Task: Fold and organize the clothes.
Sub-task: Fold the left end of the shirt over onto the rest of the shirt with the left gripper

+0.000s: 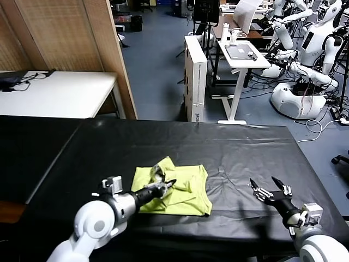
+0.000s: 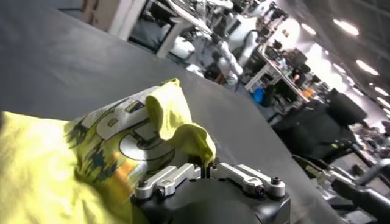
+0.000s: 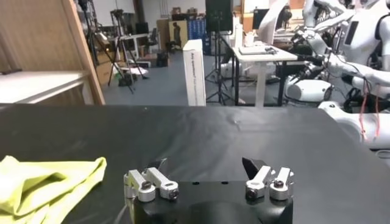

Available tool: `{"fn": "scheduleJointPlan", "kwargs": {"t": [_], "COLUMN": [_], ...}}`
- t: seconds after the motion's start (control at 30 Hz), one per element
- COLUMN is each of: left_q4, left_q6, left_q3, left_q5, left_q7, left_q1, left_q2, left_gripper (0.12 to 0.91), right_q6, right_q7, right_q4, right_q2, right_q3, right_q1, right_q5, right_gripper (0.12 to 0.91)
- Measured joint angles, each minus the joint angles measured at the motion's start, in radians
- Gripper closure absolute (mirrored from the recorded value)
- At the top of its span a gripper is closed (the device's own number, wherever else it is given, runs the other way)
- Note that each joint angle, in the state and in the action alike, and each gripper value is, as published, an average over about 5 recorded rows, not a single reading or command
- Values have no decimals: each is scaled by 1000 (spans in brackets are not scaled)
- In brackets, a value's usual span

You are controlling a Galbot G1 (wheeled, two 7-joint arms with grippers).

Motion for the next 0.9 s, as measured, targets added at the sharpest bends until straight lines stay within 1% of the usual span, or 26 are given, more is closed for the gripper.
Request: {"fn": "scheduleJointPlan", "kwargs": {"t": [0.4, 0.63, 0.8, 0.87, 0.9], "left_q4": [27, 64, 89, 91, 91], "left_q6": [0, 0, 0, 0, 0], "left_q3": [64, 71, 70, 70, 70], "left_q5": [31, 59, 89, 96, 98], "left_q7": [-8, -7, -1, 0, 0], "left_q1": [-20, -36, -34, -31, -30], "left_q2": [-45, -77, -93, -99, -103], "left_gripper": [851, 851, 851, 837, 812], "right_q6": [-1, -1, -1, -1, -1], "right_q7": [-2, -4, -8, -9, -9], "right_q4": [2, 9, 8, 5, 2], "right_q2": [5, 12, 2, -7, -11], "right_q3": [-4, -14, -21, -26, -29], "right_q1": [-5, -7, 0, 4, 7], "right_q5": [-3, -11, -12, -12, -12], "right_gripper": [118, 118, 118, 118, 118]}}
